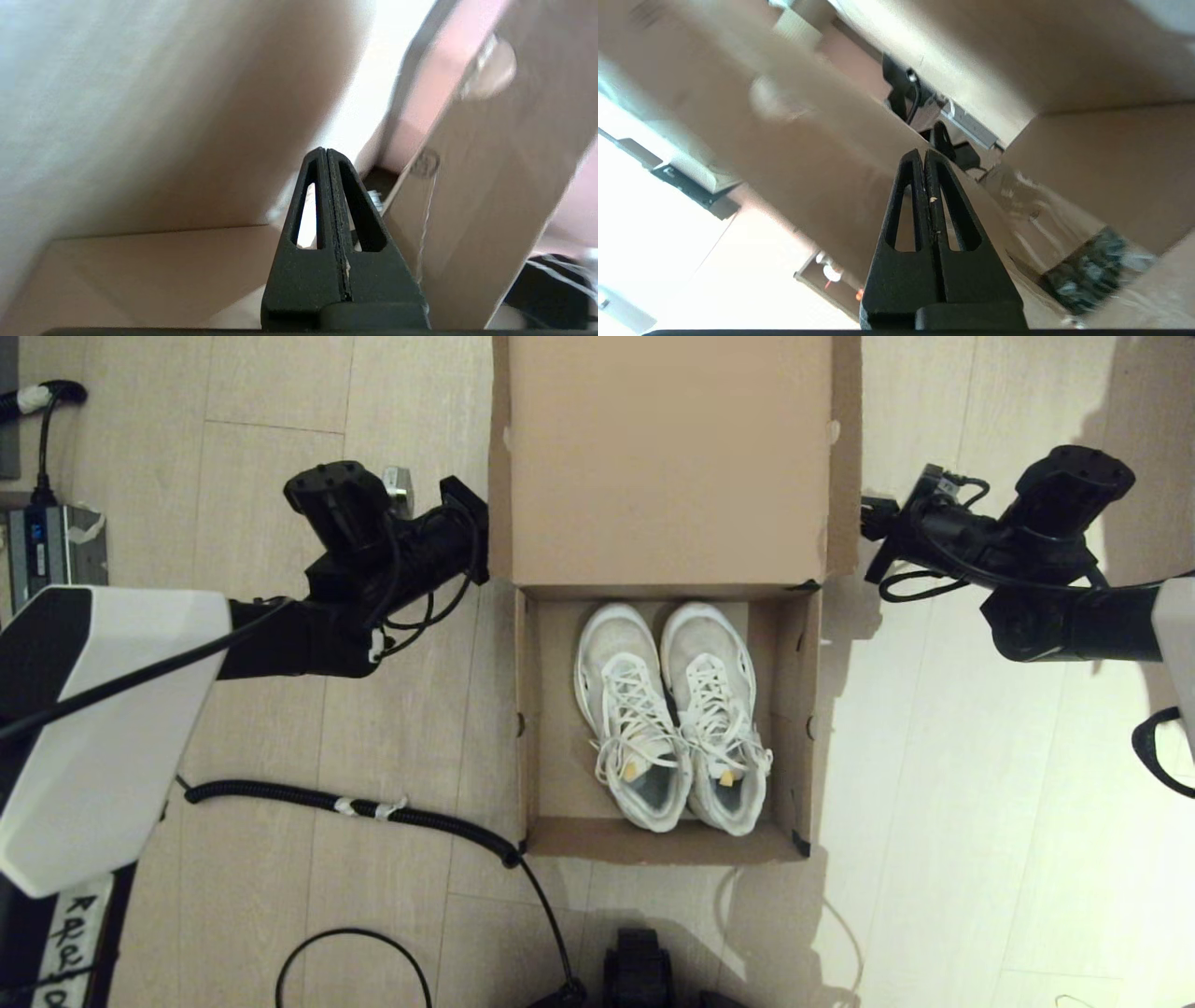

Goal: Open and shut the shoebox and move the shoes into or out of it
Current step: Close the shoe box

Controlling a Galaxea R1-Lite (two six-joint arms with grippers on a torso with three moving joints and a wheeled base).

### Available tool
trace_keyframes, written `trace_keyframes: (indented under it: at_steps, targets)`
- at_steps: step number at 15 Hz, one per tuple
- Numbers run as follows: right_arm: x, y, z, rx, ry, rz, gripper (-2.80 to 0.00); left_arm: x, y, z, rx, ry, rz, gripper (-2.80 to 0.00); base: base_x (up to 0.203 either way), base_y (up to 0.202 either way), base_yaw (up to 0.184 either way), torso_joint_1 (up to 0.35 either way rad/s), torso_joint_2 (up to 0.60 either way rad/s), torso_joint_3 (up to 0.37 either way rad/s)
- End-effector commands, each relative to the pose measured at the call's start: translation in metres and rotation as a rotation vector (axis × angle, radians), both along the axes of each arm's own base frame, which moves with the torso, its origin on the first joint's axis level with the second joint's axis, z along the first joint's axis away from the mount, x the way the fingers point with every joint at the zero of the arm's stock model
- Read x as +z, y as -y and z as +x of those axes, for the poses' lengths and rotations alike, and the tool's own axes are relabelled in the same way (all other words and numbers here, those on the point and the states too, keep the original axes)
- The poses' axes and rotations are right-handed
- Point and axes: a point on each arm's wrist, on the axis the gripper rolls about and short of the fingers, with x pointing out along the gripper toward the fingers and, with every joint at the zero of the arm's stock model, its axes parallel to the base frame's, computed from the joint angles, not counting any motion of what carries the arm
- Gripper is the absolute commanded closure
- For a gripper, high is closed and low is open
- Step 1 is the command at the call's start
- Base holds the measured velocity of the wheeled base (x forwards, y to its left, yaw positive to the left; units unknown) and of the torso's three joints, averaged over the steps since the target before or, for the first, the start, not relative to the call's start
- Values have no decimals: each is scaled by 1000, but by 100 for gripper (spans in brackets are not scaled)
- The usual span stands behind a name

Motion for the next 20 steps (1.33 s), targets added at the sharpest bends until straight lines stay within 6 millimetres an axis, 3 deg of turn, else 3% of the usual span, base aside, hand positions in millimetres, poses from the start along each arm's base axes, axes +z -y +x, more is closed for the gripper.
trace_keyframes:
  at_steps: [1,8,13,20]
  targets:
    - [0,0,-1,13,-9,3,0,7,2,-4,-22,0,-34,0,0,0,0,0,0,0]
    - [11,-1,-5,52,-21,30,0,47,7,-33,-91,44,-132,0,0,0,0,0,0,0]
    - [28,-1,-13,70,1,43,0,51,15,-38,-125,52,-157,0,0,0,0,0,0,0]
    - [64,-2,-40,95,84,24,0,52,15,-40,-129,68,-160,0,0,0,0,0,0,0]
